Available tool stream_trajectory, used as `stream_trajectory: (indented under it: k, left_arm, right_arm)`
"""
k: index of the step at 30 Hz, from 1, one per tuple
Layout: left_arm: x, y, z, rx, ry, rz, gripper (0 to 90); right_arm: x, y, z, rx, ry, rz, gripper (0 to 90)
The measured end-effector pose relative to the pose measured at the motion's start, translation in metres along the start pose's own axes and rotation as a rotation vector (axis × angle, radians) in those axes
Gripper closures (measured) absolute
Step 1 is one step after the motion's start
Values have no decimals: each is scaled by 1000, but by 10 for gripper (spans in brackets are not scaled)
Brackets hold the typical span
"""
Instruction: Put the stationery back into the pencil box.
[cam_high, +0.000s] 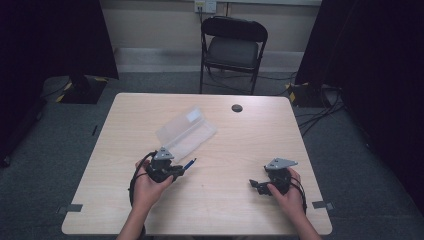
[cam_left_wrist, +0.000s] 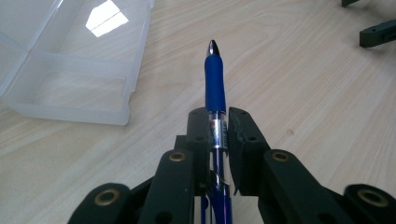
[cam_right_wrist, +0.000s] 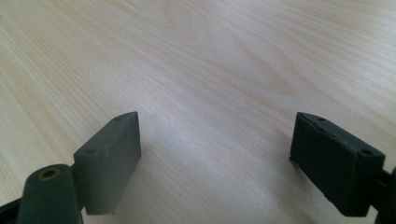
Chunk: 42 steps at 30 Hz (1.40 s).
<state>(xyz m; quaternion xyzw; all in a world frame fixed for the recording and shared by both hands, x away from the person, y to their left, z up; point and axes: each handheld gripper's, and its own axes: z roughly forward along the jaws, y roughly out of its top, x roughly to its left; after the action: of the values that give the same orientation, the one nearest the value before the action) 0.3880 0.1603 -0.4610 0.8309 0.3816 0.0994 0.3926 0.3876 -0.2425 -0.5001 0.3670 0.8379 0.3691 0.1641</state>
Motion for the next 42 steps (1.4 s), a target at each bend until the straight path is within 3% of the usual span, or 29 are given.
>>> stream_trajectory:
  k: [4,6,11,21,26,28,38,40,41,42]
  left_arm:
    - [1,5,5,-9,0,-13,797]
    - [3,8,6,7,3,5,797]
    - [7,17,11,-9,2,-11,797]
    - [17,36,15,2,27,5,797]
    - [23,45,17,-18,24,-8,797]
    - [25,49,17,-4,36,9,797]
    - [26,50,26,-16,35,-24,797]
    - [27,49,25,-6,39,-2,797]
    - [25,49,25,-18,32,-20,797]
    - [25,48,23,-9,35,-6,797]
  right_arm:
    - [0,0,0,0,-1,0,156]
    - [0,0,0,-1,0,0,156]
    - [0,0,0,0,-1,0,156]
    - [0,0,0,0,0,0,156]
    - [0,0,0,0,0,0,156]
    - [0,0,0,0,1,0,156]
    - [0,0,0,0,1,-1,156]
    - [0,0,0,0,0,-2,156]
    - [0,0,0,0,1,-1,156]
    - [0,0,0,0,0,-2,156]
